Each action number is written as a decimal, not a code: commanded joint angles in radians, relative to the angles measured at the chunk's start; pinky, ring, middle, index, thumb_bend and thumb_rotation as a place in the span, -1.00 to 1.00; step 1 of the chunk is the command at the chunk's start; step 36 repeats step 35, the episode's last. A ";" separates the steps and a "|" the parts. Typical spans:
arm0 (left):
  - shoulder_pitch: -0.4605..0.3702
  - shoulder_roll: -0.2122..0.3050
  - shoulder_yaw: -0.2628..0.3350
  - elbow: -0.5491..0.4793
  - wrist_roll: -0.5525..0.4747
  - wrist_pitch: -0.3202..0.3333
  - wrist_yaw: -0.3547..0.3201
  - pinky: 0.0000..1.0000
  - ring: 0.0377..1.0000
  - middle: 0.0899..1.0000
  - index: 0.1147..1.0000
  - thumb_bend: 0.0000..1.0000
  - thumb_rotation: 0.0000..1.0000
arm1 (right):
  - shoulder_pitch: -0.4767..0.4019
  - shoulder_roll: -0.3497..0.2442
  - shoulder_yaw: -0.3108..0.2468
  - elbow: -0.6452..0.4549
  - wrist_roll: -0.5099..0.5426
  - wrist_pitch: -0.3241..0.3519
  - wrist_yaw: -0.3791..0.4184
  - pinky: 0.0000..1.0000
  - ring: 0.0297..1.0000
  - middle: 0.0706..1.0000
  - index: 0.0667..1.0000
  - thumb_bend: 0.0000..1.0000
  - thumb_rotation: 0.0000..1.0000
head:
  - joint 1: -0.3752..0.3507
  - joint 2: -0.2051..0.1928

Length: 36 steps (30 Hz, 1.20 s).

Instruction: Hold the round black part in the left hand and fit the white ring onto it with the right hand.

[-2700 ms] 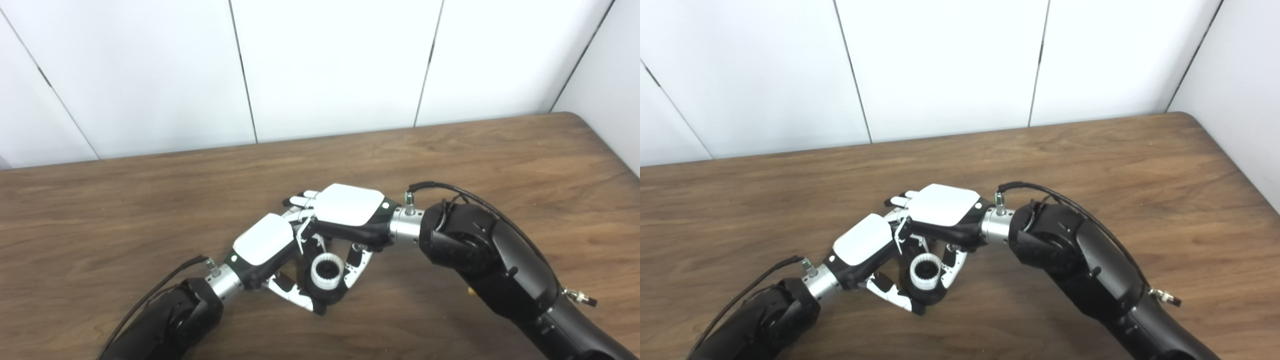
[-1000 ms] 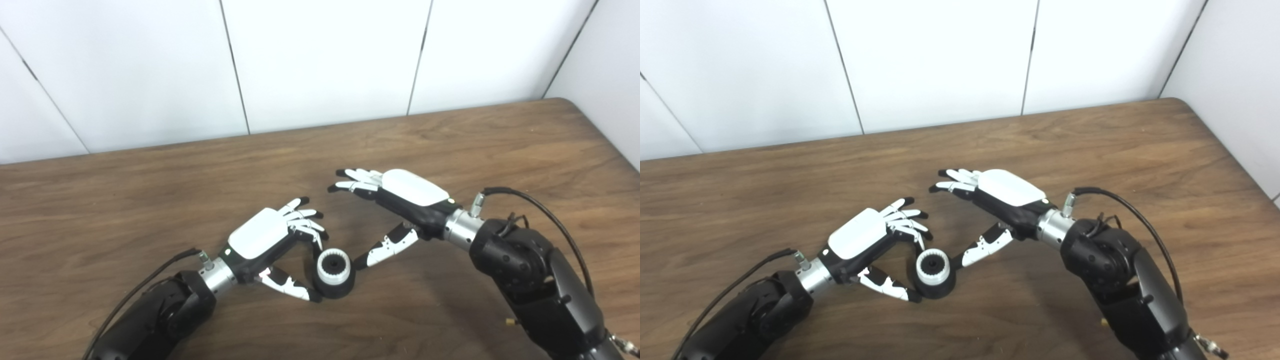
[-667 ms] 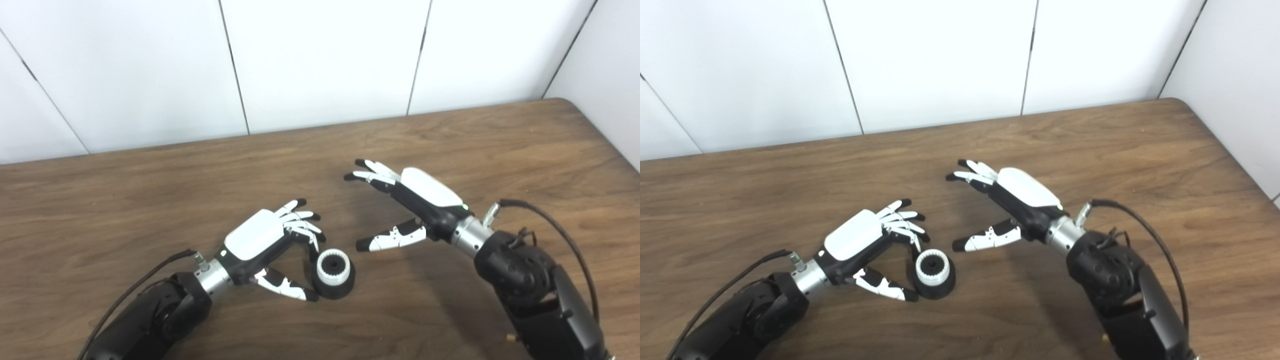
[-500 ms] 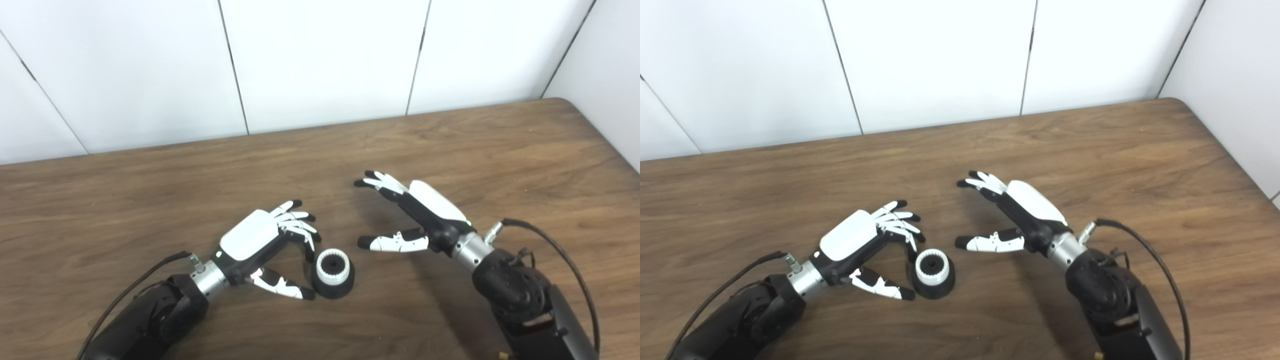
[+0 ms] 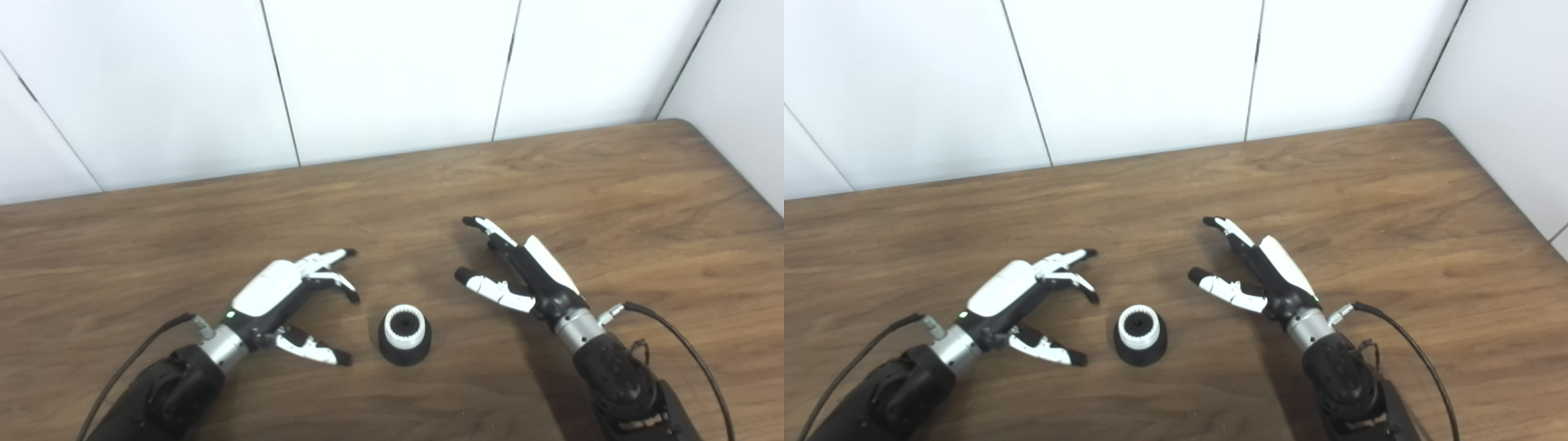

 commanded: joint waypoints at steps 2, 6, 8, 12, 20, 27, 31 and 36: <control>0.017 0.020 0.059 -0.026 -0.040 0.087 -0.053 0.94 0.94 0.96 0.97 1.00 -0.26 | -0.003 0.012 -0.015 0.015 0.035 -0.007 -0.036 0.78 0.89 0.94 0.88 -0.07 0.49 | 0.005 -0.001; 0.063 -0.008 0.147 -0.079 -0.147 0.160 -0.090 1.00 0.98 1.00 1.00 1.00 -0.24 | 0.007 0.039 -0.032 0.035 0.081 -0.025 -0.078 0.69 0.83 0.90 0.88 -0.06 0.45 | 0.012 -0.006; 0.092 -0.036 0.200 -0.106 -0.215 0.211 -0.097 0.99 0.99 1.00 1.00 1.00 -0.14 | 0.011 0.050 -0.038 0.045 0.100 -0.033 -0.094 0.66 0.82 0.89 0.89 -0.09 0.44 | 0.012 -0.006; 0.131 -0.097 0.282 -0.113 -0.314 0.235 -0.086 0.84 0.96 1.00 1.00 0.91 0.26 | 0.012 0.062 -0.048 0.053 0.137 -0.028 -0.108 0.74 0.88 0.94 0.96 -0.14 0.51 | 0.031 -0.015; 0.178 -0.203 0.389 -0.142 -0.459 0.271 -0.068 0.77 0.97 1.00 1.00 0.65 0.78 | -0.015 0.067 -0.076 0.069 0.189 -0.006 -0.130 0.92 0.94 0.95 1.00 -0.05 0.68 | 0.074 -0.031; 0.201 -0.274 0.437 -0.183 -0.512 0.301 -0.048 0.95 1.00 1.00 1.00 0.53 0.92 | -0.030 0.067 -0.080 0.090 0.214 -0.003 -0.132 0.90 0.93 0.94 0.99 -0.01 0.62 | 0.145 -0.036; 0.216 -0.302 0.450 -0.216 -0.513 0.321 -0.033 0.95 1.00 1.00 1.00 0.43 0.91 | -0.040 0.050 -0.073 0.110 0.235 -0.026 -0.114 0.90 0.93 0.93 0.99 -0.08 0.56 | 0.182 -0.035; 0.225 -0.323 0.460 -0.232 -0.513 0.329 -0.018 0.87 1.00 1.00 1.00 0.41 0.90 | -0.054 0.028 -0.064 0.128 0.244 -0.037 -0.101 0.90 0.94 0.94 1.00 -0.09 0.54 | 0.201 -0.019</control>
